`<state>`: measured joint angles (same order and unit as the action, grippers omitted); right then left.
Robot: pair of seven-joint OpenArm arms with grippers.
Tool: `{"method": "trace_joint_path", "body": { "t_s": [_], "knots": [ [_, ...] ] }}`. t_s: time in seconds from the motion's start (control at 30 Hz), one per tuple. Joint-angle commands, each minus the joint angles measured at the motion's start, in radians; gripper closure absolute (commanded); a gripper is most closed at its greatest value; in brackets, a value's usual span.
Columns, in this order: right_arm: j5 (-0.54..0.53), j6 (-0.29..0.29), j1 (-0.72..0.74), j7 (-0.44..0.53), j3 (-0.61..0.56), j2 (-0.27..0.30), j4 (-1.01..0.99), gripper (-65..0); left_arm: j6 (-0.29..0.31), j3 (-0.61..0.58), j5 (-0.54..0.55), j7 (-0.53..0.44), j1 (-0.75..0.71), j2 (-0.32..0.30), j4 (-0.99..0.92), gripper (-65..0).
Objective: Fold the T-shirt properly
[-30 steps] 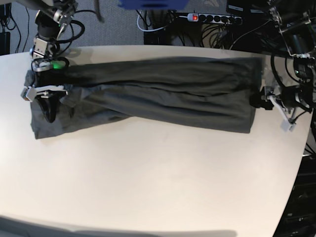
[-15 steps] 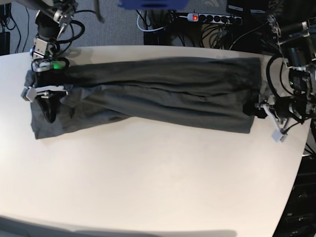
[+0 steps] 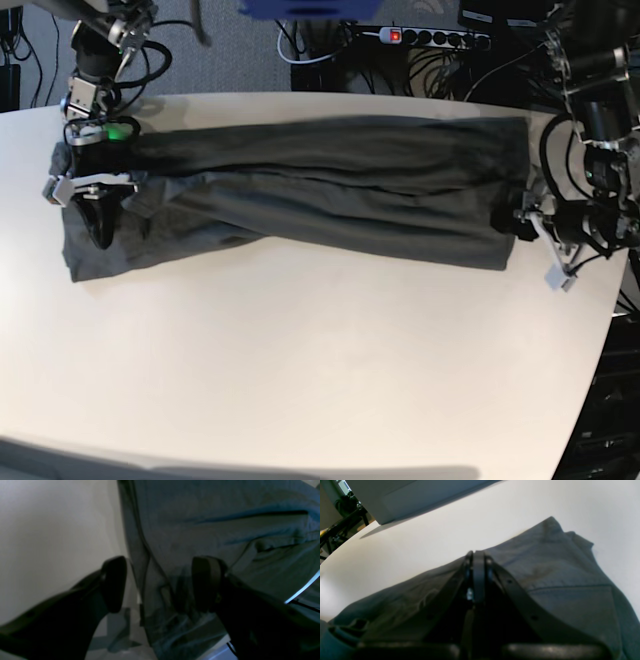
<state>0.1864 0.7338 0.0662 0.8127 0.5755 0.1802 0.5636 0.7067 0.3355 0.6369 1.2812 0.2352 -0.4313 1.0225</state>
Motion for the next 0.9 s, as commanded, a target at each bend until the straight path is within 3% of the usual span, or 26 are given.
{"method": "trace_joint_path", "body": {
  "t_s": [0.0,0.53,0.87],
  "knots": [
    [0.095,-0.038,-0.039,-0.220,-0.004,-0.017,-0.044,-0.6,-0.009,-0.009,-0.058,0.101,-0.010,-0.008,-0.008,-41.1],
    [0.095,-0.038,-0.039,-0.220,-0.004,-0.018,-0.044,-0.6,-0.009,-0.019,-0.056,0.115,-0.089,-0.061,0.002,-41.1],
    [0.095,-0.038,-0.039,-0.220,-0.004,-0.018,-0.044,-0.6,-0.009,-0.123,-0.058,0.115,-0.081,0.028,-0.005,-41.1]
  ]
}}
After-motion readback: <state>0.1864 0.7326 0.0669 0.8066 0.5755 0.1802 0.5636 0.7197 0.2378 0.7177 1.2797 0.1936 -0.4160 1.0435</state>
